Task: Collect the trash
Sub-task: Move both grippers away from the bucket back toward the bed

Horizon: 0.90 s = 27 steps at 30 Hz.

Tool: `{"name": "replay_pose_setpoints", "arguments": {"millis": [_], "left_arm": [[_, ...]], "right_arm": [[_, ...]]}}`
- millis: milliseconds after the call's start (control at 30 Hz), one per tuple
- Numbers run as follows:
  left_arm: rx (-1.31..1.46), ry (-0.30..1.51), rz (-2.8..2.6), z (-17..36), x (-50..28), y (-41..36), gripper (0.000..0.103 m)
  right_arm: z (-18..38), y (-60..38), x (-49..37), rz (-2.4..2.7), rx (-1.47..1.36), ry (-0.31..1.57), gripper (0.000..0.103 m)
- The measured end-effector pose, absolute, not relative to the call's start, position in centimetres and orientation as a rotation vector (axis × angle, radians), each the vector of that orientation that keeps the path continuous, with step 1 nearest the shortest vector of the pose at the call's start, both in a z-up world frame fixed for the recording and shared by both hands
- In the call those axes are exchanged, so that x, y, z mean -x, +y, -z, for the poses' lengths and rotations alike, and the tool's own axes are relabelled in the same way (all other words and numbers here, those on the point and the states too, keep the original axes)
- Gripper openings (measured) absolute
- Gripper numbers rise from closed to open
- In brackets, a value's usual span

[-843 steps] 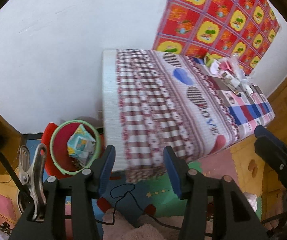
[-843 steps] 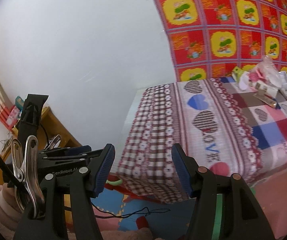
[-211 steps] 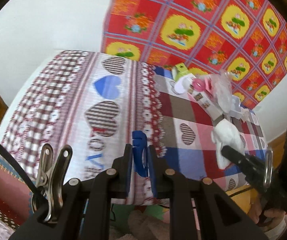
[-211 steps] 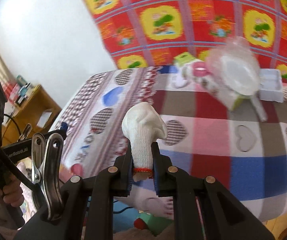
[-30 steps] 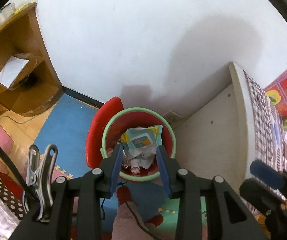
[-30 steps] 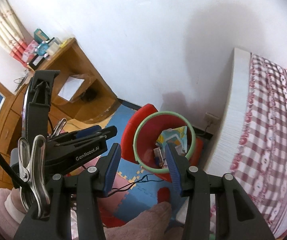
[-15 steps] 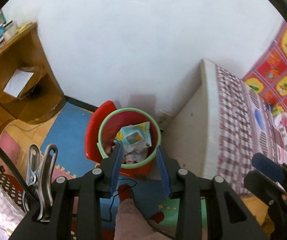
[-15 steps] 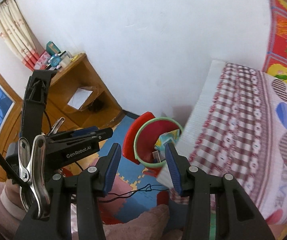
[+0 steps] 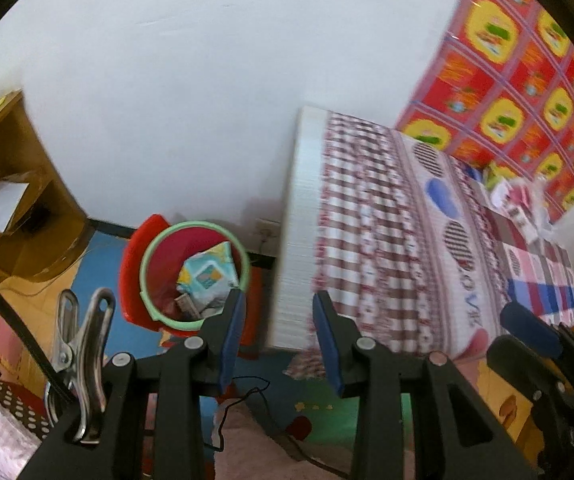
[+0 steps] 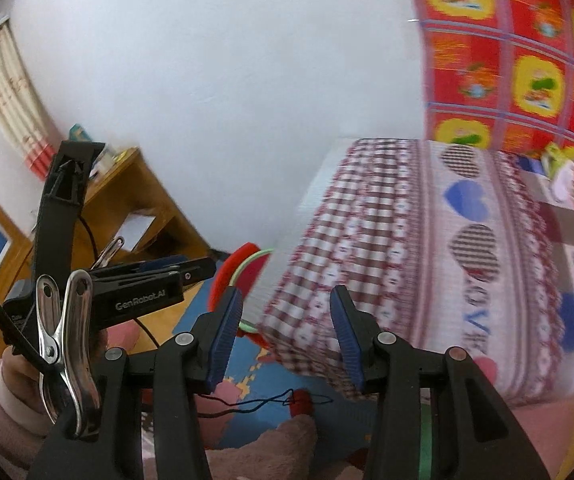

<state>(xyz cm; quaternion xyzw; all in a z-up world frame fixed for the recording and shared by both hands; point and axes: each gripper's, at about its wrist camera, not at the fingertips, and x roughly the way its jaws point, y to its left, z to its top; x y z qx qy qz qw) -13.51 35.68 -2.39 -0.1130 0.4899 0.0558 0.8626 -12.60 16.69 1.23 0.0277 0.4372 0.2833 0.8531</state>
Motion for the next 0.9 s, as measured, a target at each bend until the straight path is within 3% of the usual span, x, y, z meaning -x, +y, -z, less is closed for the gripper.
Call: {"name": "replay_pose_setpoints", "arguments": {"millis": [900], "left_arm": [[0.038,1.024,0.297,0.7,6.8,15.3,0.036]], "right_arm": [[-1.8,-3.3,13.3,-0.129,-0.264,0.862,0.047]]}}
